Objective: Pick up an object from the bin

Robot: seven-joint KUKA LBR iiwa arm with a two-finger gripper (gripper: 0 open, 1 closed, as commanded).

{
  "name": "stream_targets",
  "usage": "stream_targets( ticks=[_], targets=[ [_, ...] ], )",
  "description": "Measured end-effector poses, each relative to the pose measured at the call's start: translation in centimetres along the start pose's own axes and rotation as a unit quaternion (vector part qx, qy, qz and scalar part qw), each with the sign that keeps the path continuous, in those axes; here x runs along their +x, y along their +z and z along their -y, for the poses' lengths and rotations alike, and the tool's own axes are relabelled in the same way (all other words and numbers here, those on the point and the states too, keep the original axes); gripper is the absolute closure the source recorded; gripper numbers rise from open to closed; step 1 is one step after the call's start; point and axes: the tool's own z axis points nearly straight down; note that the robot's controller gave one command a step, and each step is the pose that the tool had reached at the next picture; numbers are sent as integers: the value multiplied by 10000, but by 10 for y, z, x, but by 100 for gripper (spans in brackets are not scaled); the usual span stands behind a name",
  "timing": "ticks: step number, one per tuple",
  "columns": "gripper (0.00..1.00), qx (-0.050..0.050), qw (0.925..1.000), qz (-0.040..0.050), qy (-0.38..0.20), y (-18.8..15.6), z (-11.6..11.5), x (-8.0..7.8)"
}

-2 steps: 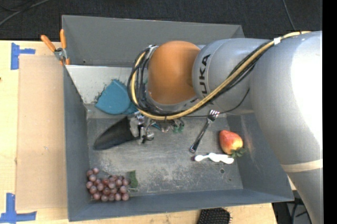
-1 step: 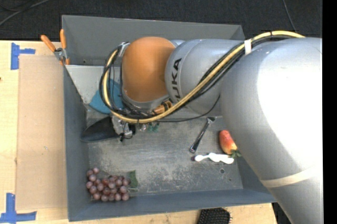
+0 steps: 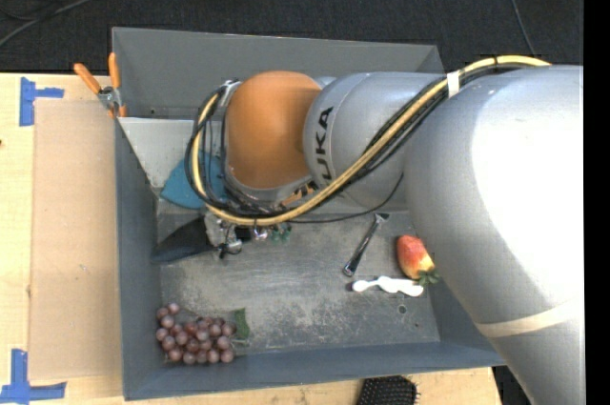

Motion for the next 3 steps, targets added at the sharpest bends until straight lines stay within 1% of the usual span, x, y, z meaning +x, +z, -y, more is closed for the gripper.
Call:
stream_targets(
  ticks=[1,2,3],
  targets=[
    [100,112,9985,-66,533,0,-20,-10],
    [100,20,10000,-26,-32,-33,-7,-4],
    [100,46,9999,-47,134,-18,-5,-6]
  ],
)
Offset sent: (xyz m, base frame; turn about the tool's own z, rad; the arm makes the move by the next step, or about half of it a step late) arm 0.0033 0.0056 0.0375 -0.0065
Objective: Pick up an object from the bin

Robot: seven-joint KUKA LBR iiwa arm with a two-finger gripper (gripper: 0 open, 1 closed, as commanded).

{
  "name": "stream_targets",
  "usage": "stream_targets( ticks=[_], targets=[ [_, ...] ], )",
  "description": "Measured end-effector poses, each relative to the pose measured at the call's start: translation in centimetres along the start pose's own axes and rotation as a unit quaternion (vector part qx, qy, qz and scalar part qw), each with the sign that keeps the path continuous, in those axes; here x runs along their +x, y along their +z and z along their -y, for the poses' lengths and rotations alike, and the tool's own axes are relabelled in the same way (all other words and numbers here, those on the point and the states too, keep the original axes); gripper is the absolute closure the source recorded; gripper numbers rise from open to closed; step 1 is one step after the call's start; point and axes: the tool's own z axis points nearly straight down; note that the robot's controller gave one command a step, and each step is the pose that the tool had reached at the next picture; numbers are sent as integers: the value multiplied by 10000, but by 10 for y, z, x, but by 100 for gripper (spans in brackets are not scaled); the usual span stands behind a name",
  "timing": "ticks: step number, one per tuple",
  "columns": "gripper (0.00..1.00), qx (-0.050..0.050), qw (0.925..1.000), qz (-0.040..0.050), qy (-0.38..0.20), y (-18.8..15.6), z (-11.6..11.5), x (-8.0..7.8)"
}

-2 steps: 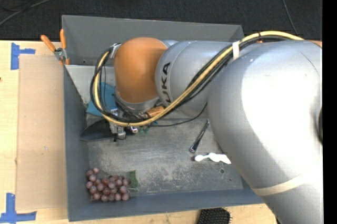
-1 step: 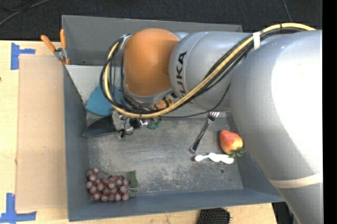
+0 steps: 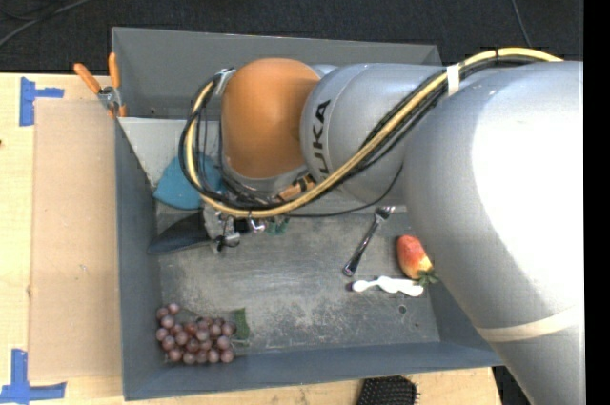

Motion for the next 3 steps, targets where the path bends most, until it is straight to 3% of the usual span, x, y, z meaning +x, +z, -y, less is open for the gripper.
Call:
stream_targets(
  ticks=[1,2,3],
  targets=[
    [100,-9,9994,13,-335,-11,2,1],
    [100,62,9933,-59,-1149,13,-29,-9],
    [100,0,9949,13,-1006,-8,-20,-6]
  ],
)
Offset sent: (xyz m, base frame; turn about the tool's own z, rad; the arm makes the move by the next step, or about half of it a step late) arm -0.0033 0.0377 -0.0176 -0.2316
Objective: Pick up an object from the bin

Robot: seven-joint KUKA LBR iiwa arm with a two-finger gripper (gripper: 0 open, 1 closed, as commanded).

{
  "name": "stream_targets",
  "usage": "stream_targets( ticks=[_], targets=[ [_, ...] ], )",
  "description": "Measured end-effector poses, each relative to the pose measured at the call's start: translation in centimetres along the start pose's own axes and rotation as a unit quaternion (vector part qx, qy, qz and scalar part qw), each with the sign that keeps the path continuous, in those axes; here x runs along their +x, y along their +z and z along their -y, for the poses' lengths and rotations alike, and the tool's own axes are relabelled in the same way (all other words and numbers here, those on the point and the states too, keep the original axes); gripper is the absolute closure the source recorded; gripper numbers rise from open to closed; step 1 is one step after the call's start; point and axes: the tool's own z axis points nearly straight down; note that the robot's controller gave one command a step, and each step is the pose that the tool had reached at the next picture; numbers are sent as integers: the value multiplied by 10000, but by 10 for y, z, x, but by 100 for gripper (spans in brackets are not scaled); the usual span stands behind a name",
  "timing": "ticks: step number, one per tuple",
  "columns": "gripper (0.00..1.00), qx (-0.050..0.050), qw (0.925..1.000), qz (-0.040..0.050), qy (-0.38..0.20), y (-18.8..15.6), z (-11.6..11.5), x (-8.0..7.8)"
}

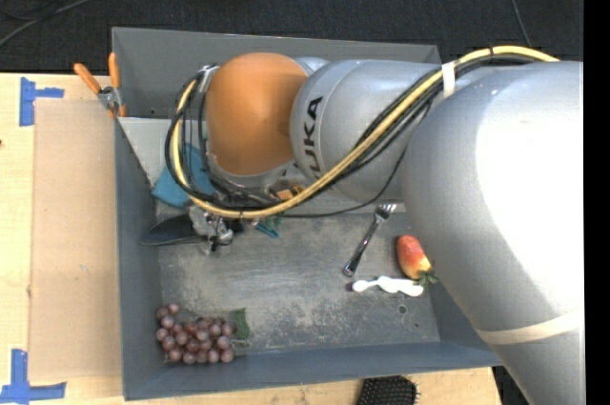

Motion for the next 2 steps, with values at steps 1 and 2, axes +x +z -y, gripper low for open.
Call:
stream_targets(
  ticks=[1,2],
  targets=[
    [100,10,9995,-6,-324,-14,3,2],
    [100,-8,9977,-4,-679,-10,19,8]
  ],
)
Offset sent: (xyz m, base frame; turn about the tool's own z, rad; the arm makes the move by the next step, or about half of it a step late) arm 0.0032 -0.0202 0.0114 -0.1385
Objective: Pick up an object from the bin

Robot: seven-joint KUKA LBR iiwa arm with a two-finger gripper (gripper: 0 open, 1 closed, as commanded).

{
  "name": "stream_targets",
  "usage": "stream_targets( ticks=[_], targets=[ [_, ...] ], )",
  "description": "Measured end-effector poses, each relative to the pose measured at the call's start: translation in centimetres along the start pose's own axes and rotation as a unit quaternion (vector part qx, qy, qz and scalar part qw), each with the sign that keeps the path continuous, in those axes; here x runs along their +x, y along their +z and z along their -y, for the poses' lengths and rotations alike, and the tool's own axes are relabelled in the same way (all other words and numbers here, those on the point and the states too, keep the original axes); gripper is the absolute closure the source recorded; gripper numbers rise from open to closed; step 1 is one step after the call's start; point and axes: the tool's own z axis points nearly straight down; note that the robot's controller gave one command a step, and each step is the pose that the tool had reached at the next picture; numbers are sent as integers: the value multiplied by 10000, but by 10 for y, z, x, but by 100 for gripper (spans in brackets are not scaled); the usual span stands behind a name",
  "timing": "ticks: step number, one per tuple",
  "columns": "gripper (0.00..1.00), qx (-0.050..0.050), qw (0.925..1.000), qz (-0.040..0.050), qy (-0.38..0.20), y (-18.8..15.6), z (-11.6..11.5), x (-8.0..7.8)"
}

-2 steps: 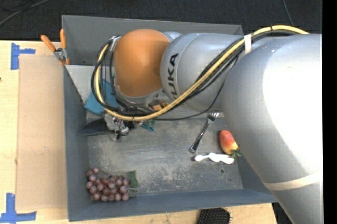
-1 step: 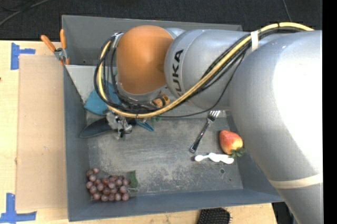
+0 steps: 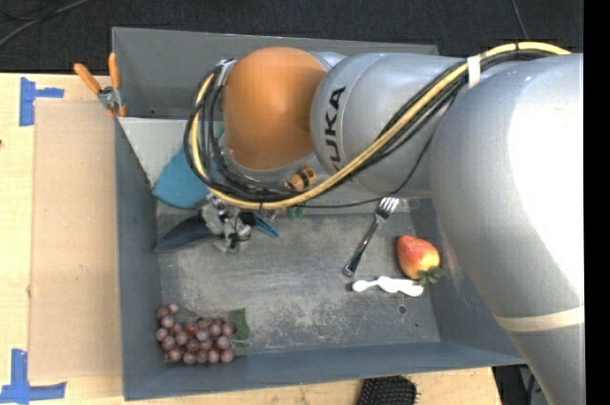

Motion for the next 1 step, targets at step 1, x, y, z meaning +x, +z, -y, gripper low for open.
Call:
stream_targets(
  ticks=[1],
  targets=[
    [100,19,9999,-42,-139,27,-27,-14]
  ],
)
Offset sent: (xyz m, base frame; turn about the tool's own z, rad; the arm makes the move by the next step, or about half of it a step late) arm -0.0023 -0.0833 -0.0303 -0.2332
